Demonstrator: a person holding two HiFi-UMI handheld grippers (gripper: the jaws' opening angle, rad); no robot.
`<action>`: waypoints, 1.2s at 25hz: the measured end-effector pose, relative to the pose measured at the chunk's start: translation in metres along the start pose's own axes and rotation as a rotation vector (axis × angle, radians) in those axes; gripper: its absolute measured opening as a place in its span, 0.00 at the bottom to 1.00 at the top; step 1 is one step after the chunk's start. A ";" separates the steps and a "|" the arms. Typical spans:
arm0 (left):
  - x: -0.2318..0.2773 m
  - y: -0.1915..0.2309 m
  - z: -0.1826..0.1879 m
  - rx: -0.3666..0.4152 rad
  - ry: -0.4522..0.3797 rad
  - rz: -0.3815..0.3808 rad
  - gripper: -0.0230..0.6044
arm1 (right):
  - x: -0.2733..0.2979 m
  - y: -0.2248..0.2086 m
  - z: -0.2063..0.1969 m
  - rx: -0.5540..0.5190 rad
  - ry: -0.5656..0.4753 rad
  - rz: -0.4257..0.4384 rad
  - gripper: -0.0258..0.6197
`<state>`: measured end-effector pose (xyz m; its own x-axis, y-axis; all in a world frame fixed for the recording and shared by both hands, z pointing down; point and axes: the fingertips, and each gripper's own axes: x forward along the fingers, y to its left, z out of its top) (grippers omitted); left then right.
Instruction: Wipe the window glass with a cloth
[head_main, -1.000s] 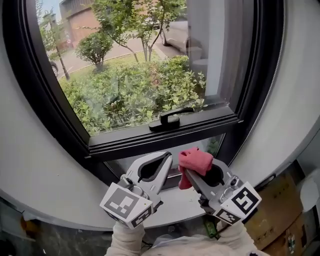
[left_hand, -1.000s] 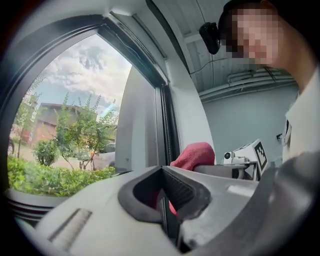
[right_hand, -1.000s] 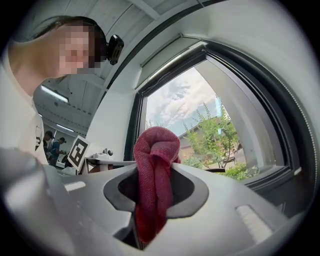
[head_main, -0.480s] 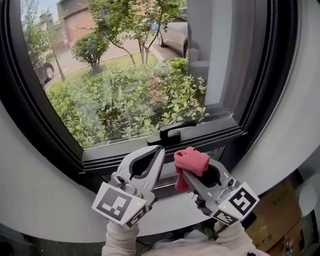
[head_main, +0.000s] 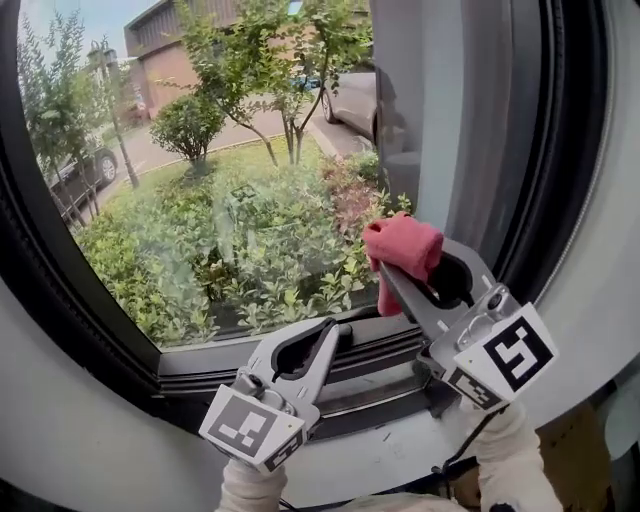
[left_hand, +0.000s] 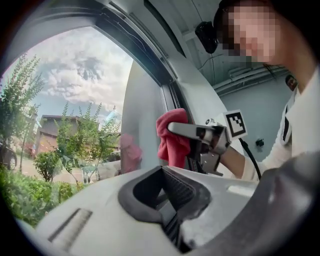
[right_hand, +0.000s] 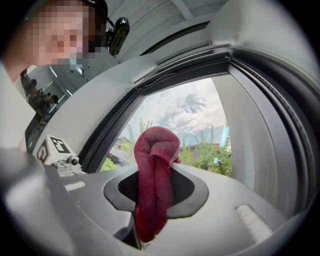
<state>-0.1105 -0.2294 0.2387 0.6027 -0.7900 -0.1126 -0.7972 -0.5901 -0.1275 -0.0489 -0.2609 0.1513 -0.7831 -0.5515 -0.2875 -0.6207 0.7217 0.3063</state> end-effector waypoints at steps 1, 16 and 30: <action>0.004 0.003 0.001 -0.001 0.000 0.004 0.04 | 0.011 -0.012 0.007 -0.035 0.002 -0.013 0.23; 0.024 0.050 0.010 -0.024 -0.007 0.031 0.04 | 0.095 -0.060 0.081 -0.249 0.006 -0.043 0.24; 0.020 0.045 0.027 -0.051 -0.038 0.009 0.04 | 0.107 -0.084 0.175 -0.396 -0.069 -0.140 0.23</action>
<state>-0.1335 -0.2675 0.2035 0.5956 -0.7889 -0.1514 -0.8028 -0.5914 -0.0764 -0.0736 -0.3070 -0.0640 -0.6944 -0.5933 -0.4071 -0.6981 0.4183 0.5811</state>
